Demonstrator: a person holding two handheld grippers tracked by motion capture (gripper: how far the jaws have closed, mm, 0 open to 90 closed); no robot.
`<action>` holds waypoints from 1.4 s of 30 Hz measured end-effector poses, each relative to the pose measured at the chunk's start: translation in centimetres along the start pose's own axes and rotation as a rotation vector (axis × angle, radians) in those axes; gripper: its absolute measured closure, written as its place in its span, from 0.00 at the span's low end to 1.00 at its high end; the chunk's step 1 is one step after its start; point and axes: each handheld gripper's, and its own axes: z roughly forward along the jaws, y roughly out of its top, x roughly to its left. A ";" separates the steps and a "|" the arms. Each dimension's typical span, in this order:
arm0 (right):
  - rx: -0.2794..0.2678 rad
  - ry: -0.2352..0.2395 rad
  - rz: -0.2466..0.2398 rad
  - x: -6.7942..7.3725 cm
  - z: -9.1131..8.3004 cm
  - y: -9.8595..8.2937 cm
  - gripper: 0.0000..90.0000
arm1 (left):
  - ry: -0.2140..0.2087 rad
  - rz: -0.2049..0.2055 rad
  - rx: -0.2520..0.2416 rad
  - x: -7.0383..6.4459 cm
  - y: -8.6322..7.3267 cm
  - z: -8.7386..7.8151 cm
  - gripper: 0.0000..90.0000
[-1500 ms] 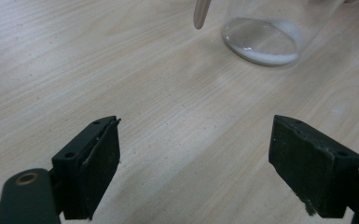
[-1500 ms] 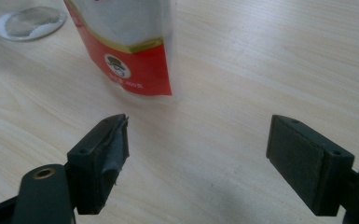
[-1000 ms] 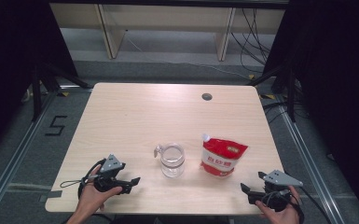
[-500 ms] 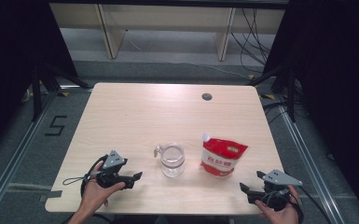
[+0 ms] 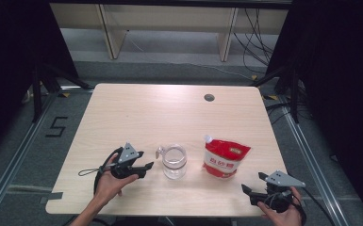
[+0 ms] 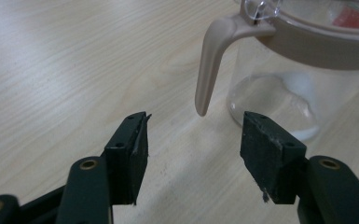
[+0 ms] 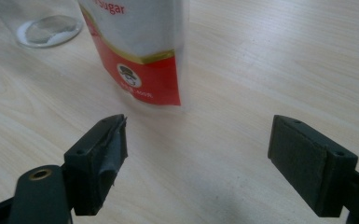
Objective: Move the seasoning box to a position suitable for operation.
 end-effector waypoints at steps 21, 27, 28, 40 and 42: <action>-0.015 0.017 -0.054 0.2 0.2 0.0 0.22 | 0.003 0.089 -0.011 -0.4 1.8 2.7 0.66; -0.003 0.026 -0.022 0.5 0.4 0.1 0.22 | -0.004 0.101 -0.016 -0.7 1.9 3.4 0.71; -0.008 0.032 -0.049 0.3 0.5 0.1 0.22 | -0.008 0.101 -0.024 -0.8 2.0 3.6 0.72; -0.007 0.031 -0.050 0.3 0.4 0.1 0.22 | -0.011 0.089 -0.022 -0.7 1.7 3.3 0.89; -0.008 0.028 -0.039 0.4 0.3 0.1 0.22 | -0.009 0.116 -0.012 -0.6 1.7 3.1 0.89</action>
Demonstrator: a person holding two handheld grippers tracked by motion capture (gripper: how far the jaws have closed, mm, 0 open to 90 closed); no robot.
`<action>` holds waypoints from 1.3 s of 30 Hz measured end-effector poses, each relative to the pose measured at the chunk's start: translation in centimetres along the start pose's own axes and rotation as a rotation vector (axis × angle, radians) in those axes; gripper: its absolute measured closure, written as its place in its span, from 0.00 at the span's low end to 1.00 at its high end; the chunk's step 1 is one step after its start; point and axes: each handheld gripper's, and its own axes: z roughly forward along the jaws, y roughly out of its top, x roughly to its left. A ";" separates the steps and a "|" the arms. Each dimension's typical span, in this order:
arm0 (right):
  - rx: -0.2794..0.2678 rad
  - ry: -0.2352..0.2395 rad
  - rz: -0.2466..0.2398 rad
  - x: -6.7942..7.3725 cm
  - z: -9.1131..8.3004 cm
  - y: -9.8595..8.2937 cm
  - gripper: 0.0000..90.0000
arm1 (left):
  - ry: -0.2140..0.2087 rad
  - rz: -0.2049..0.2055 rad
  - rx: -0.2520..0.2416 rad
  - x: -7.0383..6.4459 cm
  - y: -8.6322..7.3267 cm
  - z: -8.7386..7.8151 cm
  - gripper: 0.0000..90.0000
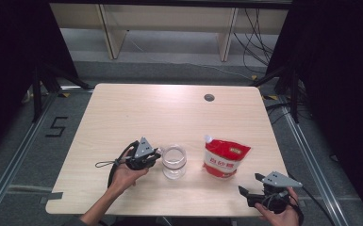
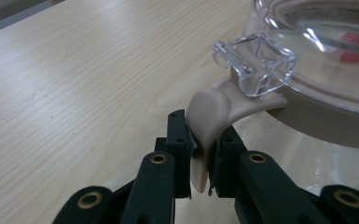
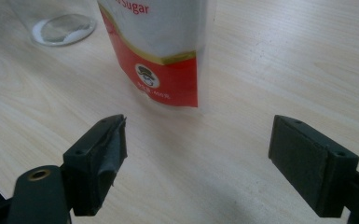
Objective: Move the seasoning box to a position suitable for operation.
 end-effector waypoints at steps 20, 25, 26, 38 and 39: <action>-0.015 0.029 -0.004 1.2 -1.0 -0.3 0.24 | -0.040 -0.036 0.025 -2.1 -1.1 -2.5 0.85; -0.026 0.048 -0.056 1.7 -0.9 -0.3 0.24 | -0.074 -0.045 0.028 -3.1 -1.4 -3.1 0.84; -0.025 0.060 -0.042 1.9 -0.8 -0.3 0.24 | -0.069 -0.042 0.034 -3.0 -1.4 -3.2 0.84; -0.035 0.093 -0.074 2.7 -0.4 -0.1 0.25 | -0.097 -0.047 0.009 -3.7 -1.7 -3.5 0.83; -0.029 0.113 -0.081 2.9 -0.4 -0.1 0.26 | -0.087 -0.031 0.009 -3.8 -1.7 -3.6 0.83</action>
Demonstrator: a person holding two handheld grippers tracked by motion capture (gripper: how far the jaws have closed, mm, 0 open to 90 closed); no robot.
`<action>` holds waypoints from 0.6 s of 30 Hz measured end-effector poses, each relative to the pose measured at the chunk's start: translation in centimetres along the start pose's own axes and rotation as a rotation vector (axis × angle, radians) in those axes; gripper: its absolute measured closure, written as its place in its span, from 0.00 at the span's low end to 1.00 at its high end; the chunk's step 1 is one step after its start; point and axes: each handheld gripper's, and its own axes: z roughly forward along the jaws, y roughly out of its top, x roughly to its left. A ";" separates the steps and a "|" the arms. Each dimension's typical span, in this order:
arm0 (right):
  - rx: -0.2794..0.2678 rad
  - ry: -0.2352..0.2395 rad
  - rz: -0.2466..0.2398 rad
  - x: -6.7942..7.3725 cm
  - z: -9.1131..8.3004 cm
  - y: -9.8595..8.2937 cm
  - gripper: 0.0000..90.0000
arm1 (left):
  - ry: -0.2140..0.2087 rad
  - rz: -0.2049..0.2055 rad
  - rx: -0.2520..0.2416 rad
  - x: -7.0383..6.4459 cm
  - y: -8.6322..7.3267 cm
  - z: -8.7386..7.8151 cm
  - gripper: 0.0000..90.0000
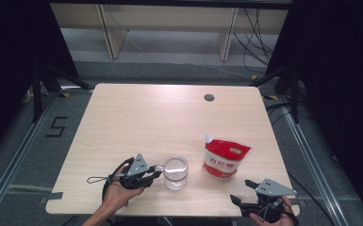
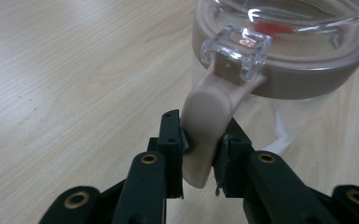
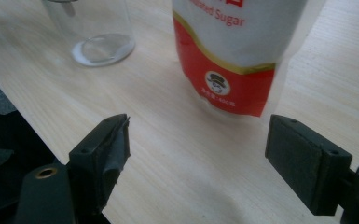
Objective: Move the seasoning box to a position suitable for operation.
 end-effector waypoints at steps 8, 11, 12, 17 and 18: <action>0.005 0.018 -0.016 0.5 0.3 0.0 0.26 | -0.022 0.007 -0.002 -0.5 0.0 0.0 0.83; 0.020 0.023 -0.016 0.8 0.4 0.0 0.26 | -0.027 0.008 -0.008 -0.5 -0.1 0.0 0.83; 0.020 0.031 -0.001 0.9 0.4 0.0 0.26 | -0.025 0.018 -0.009 -0.4 -0.1 0.0 0.83; 0.013 0.028 -0.038 0.9 0.6 0.1 0.26 | -0.036 0.035 -0.012 -0.5 -0.1 0.0 0.82; 0.011 0.032 -0.039 0.9 0.7 0.1 0.26 | -0.039 0.009 -0.013 -0.7 -0.1 0.1 0.82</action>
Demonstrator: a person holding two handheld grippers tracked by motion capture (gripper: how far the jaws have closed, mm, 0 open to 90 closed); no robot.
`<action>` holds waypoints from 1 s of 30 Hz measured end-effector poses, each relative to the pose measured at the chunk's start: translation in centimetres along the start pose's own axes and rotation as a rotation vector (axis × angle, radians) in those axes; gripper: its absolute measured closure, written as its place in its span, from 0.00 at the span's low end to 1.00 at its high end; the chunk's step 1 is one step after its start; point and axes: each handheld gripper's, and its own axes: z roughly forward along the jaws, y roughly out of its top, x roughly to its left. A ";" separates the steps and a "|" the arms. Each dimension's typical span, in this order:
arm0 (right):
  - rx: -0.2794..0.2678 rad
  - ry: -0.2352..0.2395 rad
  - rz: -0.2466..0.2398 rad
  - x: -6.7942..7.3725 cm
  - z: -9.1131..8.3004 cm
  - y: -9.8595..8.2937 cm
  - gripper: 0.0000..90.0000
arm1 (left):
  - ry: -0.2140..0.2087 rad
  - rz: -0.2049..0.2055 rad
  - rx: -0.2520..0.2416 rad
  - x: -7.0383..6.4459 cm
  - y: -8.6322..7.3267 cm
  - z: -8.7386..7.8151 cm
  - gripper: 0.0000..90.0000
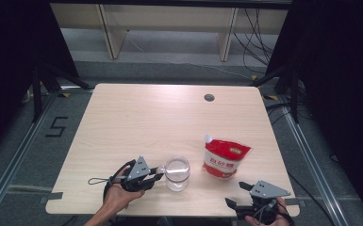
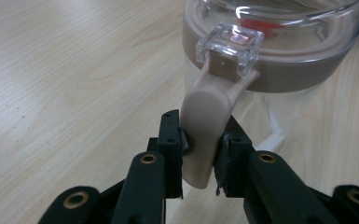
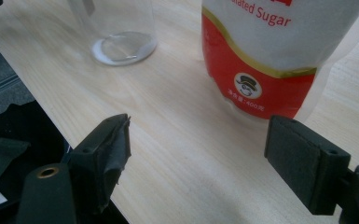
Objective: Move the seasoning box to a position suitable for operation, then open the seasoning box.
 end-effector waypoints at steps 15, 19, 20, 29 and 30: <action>0.016 0.032 0.005 0.1 0.3 -0.1 0.26 | 0.023 -0.038 0.010 -0.1 0.2 -0.6 0.35; 0.023 0.029 -0.007 0.1 0.4 -0.1 0.26 | 0.024 -0.068 -0.004 0.0 0.5 -1.5 0.28; 0.020 0.037 -0.001 0.2 0.5 -0.1 0.26 | 0.022 -0.071 -0.001 0.0 0.7 -1.8 0.27; 0.019 0.040 -0.018 0.1 0.4 -0.2 0.25 | 0.013 -0.113 -0.027 -0.3 1.9 -3.0 0.26; 0.019 0.040 -0.018 0.1 0.4 -0.2 0.25 | 0.013 -0.113 -0.027 -0.3 1.9 -3.0 0.27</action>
